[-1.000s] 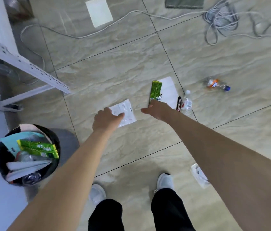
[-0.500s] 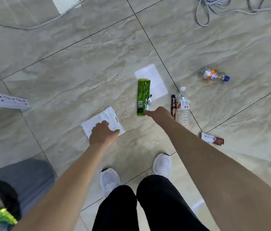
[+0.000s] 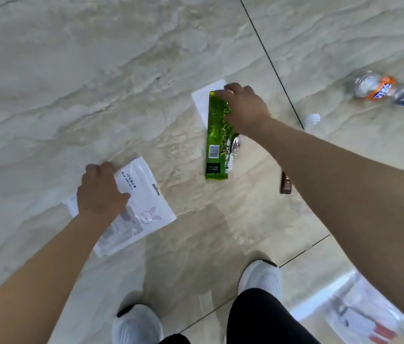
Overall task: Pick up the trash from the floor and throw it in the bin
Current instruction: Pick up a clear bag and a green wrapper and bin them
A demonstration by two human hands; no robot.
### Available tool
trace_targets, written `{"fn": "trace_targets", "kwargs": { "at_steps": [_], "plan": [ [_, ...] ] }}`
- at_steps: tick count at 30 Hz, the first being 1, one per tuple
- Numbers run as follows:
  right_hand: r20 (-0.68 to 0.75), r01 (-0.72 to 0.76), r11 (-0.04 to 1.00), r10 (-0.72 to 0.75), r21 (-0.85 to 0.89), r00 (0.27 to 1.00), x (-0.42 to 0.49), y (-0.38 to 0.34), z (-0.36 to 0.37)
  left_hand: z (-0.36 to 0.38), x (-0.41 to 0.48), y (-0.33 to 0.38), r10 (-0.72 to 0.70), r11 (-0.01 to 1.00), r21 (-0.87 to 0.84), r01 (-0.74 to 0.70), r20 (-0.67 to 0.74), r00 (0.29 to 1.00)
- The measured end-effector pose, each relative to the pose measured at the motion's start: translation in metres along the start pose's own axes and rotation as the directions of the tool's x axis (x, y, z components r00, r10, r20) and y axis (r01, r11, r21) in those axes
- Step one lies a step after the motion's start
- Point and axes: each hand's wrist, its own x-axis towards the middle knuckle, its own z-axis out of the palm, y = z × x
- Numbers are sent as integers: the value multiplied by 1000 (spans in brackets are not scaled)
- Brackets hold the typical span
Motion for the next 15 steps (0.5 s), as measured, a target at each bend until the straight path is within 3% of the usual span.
{"fn": "trace_targets", "kwargs": {
  "at_steps": [3,6,9,12,15],
  "plan": [
    [144,190,966,-166,-175,976,23,1,-2,6,4,-2,49,987,154,-42,-44,998],
    [131,202,957,-177,-209,975,29,-1,0,10,5,-4,-11,992,123,16,-38,999],
    [161,46,996,-33,-80,986,26,5,6,9,3,-9,-113,994,-11,113,27,993],
    [250,-165,983,141,81,958,12,22,13,7,-3,-15,-145,920,-341,195,167,975],
    [310,-384,829,270,407,912,-4,31,18,2,-16,-22,-167,745,-610,270,222,961]
  ]
}}
